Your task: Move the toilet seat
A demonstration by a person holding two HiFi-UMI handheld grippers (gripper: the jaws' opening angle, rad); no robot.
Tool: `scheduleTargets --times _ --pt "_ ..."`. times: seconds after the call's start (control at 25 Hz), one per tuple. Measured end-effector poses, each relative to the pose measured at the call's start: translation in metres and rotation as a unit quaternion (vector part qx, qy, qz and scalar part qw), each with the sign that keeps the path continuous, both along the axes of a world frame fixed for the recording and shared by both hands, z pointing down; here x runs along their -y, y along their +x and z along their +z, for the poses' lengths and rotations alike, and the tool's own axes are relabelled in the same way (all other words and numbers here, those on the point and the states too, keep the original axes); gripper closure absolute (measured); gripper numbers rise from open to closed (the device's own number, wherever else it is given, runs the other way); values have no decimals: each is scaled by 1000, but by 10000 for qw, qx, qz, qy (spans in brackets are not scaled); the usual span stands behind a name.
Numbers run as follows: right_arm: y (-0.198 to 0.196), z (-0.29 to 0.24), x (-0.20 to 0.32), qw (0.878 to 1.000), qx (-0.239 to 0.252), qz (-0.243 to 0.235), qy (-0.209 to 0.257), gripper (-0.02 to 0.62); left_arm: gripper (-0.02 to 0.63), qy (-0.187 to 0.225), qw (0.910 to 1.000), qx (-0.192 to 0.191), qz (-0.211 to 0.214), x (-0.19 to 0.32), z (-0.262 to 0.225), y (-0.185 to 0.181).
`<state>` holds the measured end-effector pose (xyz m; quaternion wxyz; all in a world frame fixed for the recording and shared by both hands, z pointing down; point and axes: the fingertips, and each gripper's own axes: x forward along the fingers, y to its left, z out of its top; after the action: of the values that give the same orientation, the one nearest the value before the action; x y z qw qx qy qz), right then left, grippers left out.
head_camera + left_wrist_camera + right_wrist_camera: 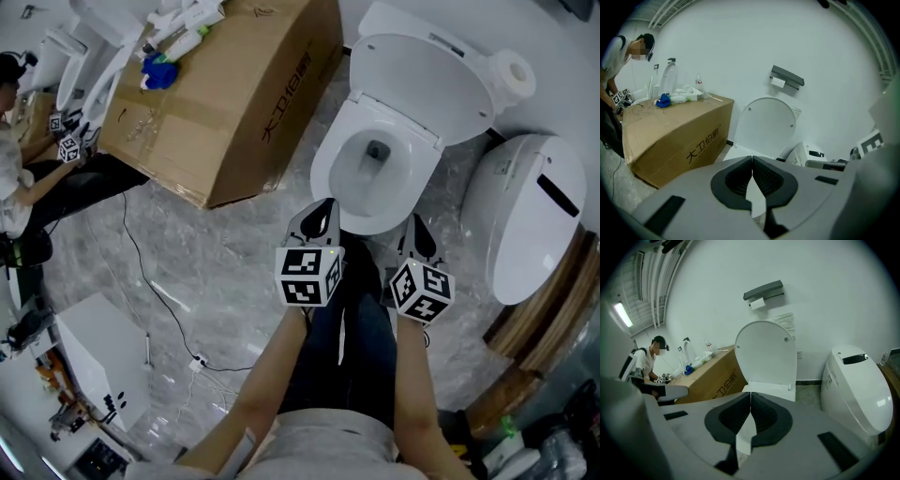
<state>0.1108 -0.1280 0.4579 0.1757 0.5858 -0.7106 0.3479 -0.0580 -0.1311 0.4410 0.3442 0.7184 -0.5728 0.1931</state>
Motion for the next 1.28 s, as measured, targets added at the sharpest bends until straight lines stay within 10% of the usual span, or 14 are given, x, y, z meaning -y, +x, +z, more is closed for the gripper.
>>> scheduleTargets --times 1.28 --pt "20 174 -11 9904 -104 794 -1124 578 529 -1074 9939 -215 -127 16 180 -55"
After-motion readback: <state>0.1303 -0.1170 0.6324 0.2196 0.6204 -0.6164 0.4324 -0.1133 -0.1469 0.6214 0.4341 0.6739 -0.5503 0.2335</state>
